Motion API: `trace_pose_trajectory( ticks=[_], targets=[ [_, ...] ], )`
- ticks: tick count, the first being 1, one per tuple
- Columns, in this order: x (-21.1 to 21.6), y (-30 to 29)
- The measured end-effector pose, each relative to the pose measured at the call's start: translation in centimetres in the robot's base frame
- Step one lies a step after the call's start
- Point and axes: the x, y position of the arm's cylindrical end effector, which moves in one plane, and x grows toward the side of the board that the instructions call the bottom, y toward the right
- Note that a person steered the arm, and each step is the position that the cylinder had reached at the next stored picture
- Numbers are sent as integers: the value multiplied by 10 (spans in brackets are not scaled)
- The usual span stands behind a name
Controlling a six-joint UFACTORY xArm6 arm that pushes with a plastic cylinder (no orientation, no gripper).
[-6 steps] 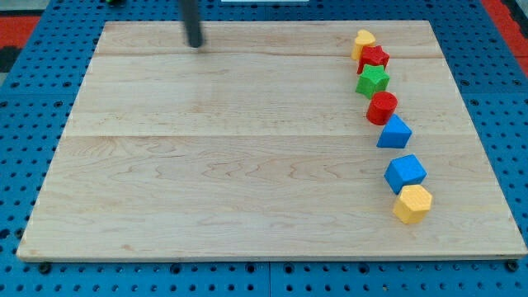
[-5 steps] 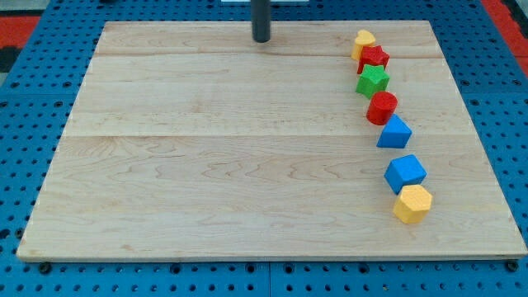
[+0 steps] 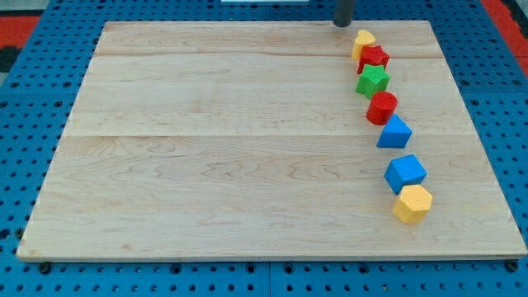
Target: Place the yellow heart to the left of the red star
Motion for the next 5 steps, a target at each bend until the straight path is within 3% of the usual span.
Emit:
trace_pose_trajectory(
  ticks=[1, 2, 4, 5],
  targets=[
    [33, 35],
    [64, -22],
    [53, -1],
    [146, -6]
  ],
)
